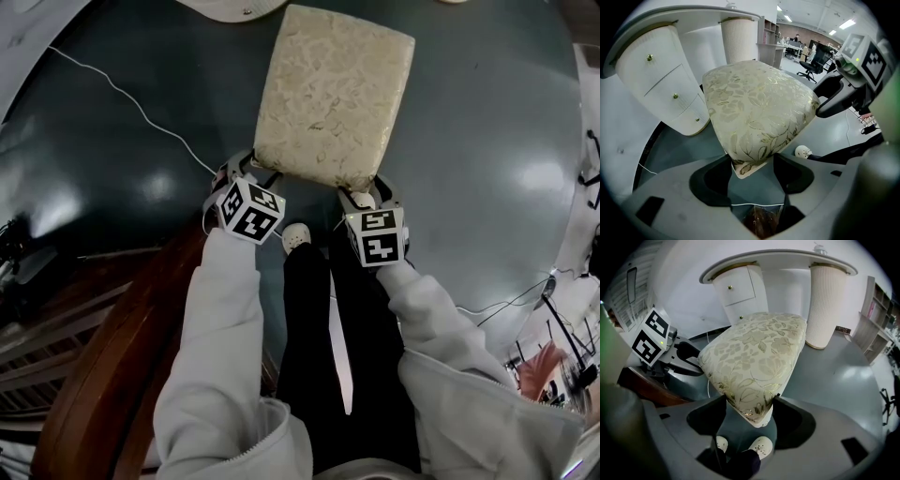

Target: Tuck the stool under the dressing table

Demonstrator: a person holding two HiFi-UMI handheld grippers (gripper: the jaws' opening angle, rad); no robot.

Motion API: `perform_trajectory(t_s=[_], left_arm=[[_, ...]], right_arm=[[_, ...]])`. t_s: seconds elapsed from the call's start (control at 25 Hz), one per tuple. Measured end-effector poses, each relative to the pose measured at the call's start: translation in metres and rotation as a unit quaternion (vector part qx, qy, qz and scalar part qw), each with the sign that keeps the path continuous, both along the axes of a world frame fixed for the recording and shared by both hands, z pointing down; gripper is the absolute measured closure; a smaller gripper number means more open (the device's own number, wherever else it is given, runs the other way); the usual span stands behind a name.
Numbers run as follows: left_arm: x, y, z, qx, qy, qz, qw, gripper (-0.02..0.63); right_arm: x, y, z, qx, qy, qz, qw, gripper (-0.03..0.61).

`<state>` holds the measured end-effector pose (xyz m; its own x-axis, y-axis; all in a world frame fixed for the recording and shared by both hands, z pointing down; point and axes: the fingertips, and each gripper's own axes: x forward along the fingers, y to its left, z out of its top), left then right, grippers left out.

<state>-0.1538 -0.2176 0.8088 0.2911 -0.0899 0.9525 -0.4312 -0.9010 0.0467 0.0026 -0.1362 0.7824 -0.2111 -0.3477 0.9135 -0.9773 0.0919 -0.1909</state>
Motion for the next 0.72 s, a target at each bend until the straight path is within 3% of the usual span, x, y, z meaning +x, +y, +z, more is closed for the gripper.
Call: perform_trajectory(t_s=[0.28,0.72], left_arm=[[-0.001,-0.001,-0.003,0.017,0.007,0.005,0.9998,0.334],[0.009,0.008,0.006,0.003,0.016,-0.032,0.9994,0.348]], right_arm=[[-0.003,0.003,-0.002,0.022,0.006,0.004,1.000,0.224],[0.014,-0.002,0.009,0.021,0.013,-0.047,0.999,0.227]])
